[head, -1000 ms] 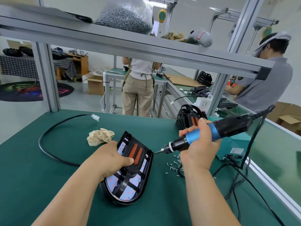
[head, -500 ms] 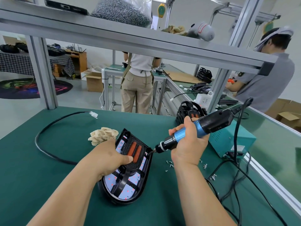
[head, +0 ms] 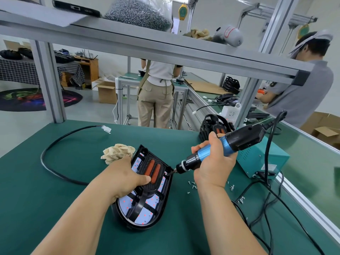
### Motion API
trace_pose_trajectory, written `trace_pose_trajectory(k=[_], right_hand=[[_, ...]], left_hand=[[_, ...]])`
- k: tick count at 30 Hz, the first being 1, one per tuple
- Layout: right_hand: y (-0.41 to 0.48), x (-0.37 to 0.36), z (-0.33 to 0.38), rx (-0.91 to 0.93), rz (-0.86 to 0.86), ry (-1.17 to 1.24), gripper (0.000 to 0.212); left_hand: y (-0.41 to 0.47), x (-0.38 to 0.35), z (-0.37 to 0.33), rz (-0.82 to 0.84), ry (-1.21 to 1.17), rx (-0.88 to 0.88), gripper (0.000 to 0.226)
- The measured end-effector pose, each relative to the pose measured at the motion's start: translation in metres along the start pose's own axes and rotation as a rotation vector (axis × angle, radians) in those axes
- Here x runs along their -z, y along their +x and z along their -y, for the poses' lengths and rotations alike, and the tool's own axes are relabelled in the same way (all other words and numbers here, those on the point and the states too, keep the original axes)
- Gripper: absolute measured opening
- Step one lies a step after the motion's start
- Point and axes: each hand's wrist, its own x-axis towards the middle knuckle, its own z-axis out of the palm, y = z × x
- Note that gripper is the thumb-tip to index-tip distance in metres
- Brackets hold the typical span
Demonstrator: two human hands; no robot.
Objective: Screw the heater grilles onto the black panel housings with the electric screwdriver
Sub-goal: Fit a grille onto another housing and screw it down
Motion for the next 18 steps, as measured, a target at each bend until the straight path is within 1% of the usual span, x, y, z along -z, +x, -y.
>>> trace_pose_trajectory(k=[2,5,7,18], right_hand=[[0.0003,-0.0006,0.0005,0.001,0.000,-0.001,0.022],[0.0003,-0.0001,0.0005,-0.002,-0.003,-0.007,0.023],[0.0001,-0.0004,0.0006,-0.010,-0.007,-0.003,0.023],[-0.0013,-0.0007,-0.0001,-0.005,0.000,-0.009,0.023]], left_hand=[[0.0001,0.0000,0.0000,0.000,-0.006,0.003,0.031],[0.0008,0.0005,0.0005,-0.002,-0.012,0.016,0.040],[0.0012,0.0004,0.0007,-0.002,-0.007,0.019,0.041],[0.0016,-0.0005,-0.0006,-0.002,0.000,0.006,0.036]])
